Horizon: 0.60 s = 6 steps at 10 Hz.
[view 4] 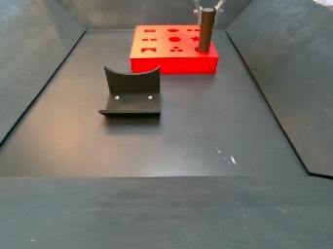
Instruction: Insert the hexagon object.
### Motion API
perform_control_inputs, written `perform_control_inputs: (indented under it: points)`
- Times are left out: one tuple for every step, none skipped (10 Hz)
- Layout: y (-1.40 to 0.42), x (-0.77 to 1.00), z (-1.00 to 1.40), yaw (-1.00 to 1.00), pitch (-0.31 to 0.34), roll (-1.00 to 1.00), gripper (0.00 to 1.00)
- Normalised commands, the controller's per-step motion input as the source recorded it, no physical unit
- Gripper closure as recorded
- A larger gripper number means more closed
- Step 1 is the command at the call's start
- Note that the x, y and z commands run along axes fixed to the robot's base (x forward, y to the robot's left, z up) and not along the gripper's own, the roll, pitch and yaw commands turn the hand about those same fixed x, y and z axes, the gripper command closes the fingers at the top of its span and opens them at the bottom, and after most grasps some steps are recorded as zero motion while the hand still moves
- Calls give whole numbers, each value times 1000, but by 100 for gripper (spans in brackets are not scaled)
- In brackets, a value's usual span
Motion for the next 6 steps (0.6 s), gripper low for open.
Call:
perform_control_inputs:
  points:
    - [0, 217, -54, 0, -7, 179, 100]
    - [0, 186, -91, 3, -11, 179, 100]
    - [-157, 0, -100, 0, -9, 156, 100]
    - [-211, 0, -120, 0, -7, 174, 100]
    - [-231, 0, -137, 0, -10, 180, 100]
    - [0, 131, -191, 0, -23, 163, 100]
